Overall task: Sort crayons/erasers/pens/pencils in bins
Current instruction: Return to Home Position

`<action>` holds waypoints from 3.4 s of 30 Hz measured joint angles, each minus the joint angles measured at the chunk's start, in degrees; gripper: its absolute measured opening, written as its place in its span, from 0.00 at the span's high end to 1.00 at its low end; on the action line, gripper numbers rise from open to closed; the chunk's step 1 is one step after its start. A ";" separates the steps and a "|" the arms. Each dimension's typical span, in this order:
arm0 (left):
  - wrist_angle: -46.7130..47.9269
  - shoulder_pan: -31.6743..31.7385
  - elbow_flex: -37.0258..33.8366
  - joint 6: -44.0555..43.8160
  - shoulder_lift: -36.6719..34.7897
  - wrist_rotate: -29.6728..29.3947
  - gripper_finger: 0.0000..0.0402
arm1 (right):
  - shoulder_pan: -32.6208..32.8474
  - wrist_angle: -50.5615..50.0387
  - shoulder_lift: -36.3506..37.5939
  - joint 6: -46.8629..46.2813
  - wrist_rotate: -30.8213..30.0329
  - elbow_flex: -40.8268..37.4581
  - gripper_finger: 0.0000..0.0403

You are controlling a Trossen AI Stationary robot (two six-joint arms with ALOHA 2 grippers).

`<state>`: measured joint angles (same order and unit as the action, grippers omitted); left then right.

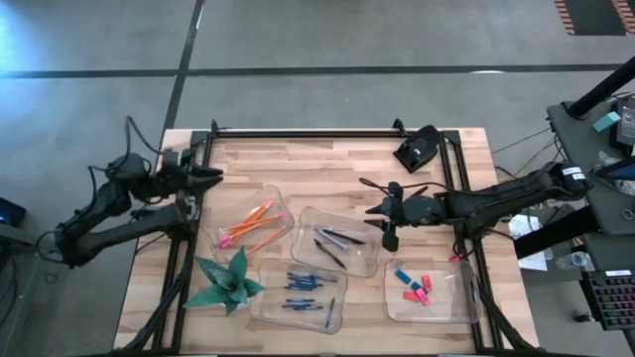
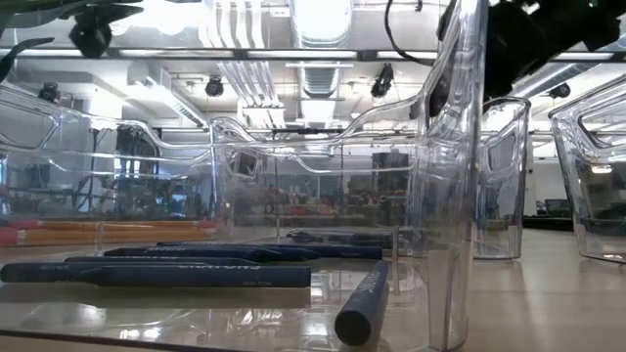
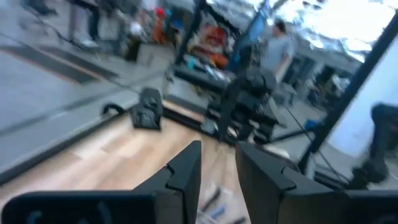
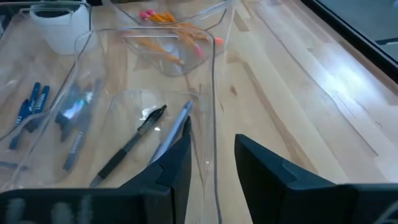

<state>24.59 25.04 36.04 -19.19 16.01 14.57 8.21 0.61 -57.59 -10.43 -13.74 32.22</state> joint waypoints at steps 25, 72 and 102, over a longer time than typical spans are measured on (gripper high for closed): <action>-1.44 0.00 -9.61 -2.65 -10.17 -9.63 0.78 | 0.00 21.33 4.03 4.52 0.14 -15.99 0.72; -34.66 0.00 -35.63 -1.06 -13.86 -10.67 0.78 | -3.40 45.00 4.71 6.46 -0.44 -29.56 0.73; -34.62 0.00 -35.77 -1.15 -13.79 -10.73 0.78 | -12.72 43.91 4.71 8.29 -0.42 -31.33 0.74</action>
<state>-10.03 25.04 0.27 -20.34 2.22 3.84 -4.52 44.51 -52.88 -2.15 -14.15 0.89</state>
